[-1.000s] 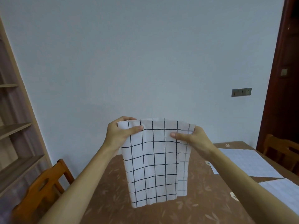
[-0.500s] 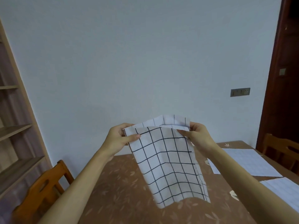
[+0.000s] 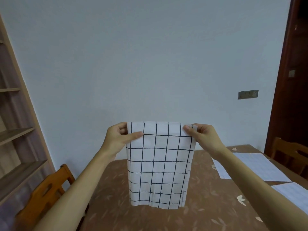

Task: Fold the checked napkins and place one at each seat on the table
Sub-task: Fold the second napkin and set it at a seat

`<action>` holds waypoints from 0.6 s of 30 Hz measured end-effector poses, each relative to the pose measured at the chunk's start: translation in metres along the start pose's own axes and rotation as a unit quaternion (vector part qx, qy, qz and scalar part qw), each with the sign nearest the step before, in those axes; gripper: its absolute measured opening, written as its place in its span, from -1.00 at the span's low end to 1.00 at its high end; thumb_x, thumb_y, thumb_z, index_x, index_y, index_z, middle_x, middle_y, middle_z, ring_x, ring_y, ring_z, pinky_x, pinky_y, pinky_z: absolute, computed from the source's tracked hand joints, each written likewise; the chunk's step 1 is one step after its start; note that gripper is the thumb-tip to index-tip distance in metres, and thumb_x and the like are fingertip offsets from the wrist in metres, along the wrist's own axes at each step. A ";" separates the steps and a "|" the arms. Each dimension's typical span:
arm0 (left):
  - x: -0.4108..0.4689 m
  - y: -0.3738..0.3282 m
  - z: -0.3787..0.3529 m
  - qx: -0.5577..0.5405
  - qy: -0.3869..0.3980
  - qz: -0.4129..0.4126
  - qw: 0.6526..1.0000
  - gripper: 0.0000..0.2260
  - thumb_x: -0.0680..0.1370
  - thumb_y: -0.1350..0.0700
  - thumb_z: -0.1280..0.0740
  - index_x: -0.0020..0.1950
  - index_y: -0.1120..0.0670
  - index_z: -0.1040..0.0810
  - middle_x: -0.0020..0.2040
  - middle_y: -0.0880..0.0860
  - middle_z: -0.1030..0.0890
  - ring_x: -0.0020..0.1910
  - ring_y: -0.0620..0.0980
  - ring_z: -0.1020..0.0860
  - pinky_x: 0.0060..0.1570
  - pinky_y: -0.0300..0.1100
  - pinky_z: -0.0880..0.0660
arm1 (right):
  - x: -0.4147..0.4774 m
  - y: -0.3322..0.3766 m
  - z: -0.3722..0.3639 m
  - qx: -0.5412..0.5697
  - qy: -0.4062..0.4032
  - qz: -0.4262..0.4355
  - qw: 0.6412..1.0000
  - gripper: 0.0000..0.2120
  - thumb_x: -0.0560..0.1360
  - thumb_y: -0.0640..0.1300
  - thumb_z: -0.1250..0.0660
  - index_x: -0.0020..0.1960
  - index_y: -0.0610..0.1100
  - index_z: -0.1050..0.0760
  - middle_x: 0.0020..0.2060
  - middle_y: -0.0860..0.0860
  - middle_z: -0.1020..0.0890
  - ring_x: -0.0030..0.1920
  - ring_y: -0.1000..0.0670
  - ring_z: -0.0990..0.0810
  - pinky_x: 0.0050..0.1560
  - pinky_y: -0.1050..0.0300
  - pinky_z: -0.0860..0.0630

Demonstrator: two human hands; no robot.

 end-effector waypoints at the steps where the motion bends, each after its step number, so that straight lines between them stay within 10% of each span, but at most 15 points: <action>1: 0.000 0.000 0.000 0.000 0.003 0.000 1.000 -0.70 0.37 0.24 -0.58 0.07 0.12 -0.68 -0.02 0.06 -0.75 -0.03 0.01 -0.72 -0.12 -0.21 -0.64 | 0.000 0.000 0.001 -0.001 -0.008 0.001 1.000 -0.45 0.58 0.02 -0.37 -0.31 -0.41 -0.30 -0.34 -0.09 -0.37 -0.32 0.02 -0.34 -0.22 0.15 -0.29; 11: -0.007 -0.013 0.003 0.100 -0.029 -0.115 0.988 -0.82 0.48 0.14 -0.49 -0.07 0.23 -0.60 -0.25 0.00 -0.67 -0.31 -0.21 -0.59 -0.23 -0.34 -0.51 | 0.006 0.019 0.013 -0.083 -0.038 0.064 0.994 -0.47 0.63 0.04 -0.27 -0.38 -0.24 -0.25 -0.47 0.05 -0.25 -0.50 0.13 -0.19 -0.44 0.32 -0.14; 15: -0.008 -0.018 -0.001 0.084 -0.026 -0.133 0.987 -0.54 0.48 -0.10 -0.42 0.03 0.32 -0.49 -0.10 0.34 -0.63 -0.18 0.08 -0.58 -0.10 0.05 -0.55 | 0.004 0.015 0.006 0.013 -0.022 0.014 1.000 -0.50 0.60 0.12 -0.29 -0.35 -0.23 -0.44 -0.48 0.15 -0.50 -0.47 0.18 -0.45 -0.28 0.34 -0.38; 18: -0.006 -0.023 -0.002 0.076 -0.048 -0.151 0.985 -0.67 0.55 0.04 -0.41 0.01 0.32 -0.48 -0.15 0.23 -0.66 -0.19 -0.05 -0.61 -0.16 -0.16 -0.55 | -0.010 0.006 -0.007 -0.005 0.068 -0.034 0.997 -0.66 0.54 0.07 -0.38 -0.29 -0.13 -0.49 -0.52 0.22 -0.55 -0.49 0.24 -0.51 -0.26 0.28 -0.44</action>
Point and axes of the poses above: each hand's wrist, its own x-axis towards the middle knuckle, its own z-axis out of the back of the hand, y = z × x, the point moved 6 cm from there along x, towards the middle knuckle
